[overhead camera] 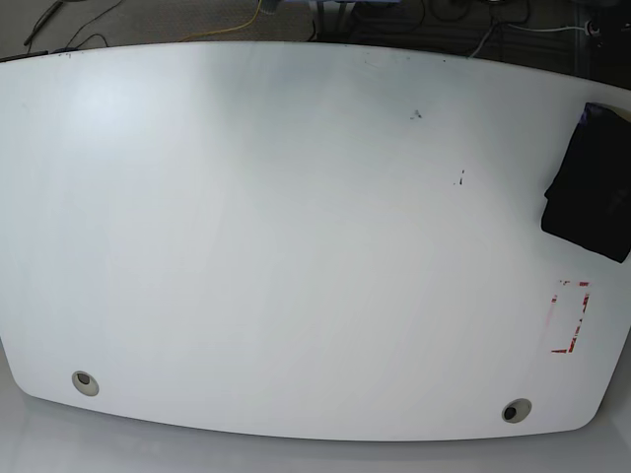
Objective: Layout the t-shirt on the table in an organized manner, then fold the t-shirt properly
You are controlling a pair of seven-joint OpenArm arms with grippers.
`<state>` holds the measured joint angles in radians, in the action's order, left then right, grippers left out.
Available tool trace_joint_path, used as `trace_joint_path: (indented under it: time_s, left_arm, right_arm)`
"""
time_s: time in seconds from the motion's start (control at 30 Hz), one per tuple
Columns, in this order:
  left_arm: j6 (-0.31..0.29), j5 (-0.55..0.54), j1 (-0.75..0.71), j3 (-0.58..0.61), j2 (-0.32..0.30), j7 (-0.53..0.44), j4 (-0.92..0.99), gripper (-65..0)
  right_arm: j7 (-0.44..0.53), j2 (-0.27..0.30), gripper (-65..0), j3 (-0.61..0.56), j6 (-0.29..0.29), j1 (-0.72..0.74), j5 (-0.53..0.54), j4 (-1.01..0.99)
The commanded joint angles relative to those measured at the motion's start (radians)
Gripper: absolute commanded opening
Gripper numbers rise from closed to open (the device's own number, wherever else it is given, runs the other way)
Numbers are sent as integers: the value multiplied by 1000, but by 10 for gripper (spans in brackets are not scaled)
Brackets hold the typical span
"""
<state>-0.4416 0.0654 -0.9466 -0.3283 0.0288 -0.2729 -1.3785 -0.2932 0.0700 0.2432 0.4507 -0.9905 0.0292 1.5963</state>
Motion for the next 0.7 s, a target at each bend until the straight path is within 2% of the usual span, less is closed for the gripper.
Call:
trace_joint_path:
  time_s: [0.0, 0.3, 0.47, 0.67]
  left_arm:
    - [-3, -8, 28, -2, -23, -16, 81, -634]
    - [-1, 6, 231, -2, -103, -16, 434, -634]
    - [-1, 77, 328, -2, -123, -21, 611, -634]
    - [-1, 112, 429, -4, -142, -22, 769, -634]
  right_arm:
    - [4, 6, -631, 5, 3, 25, -1, -64]
    - [5, 11, -631, 3, 3, 195, -4, -330]
    - [5, 26, -631, 3, 3, 282, -4, -452]
    - [5, 30, -631, 2, 3, 381, -5, -577]
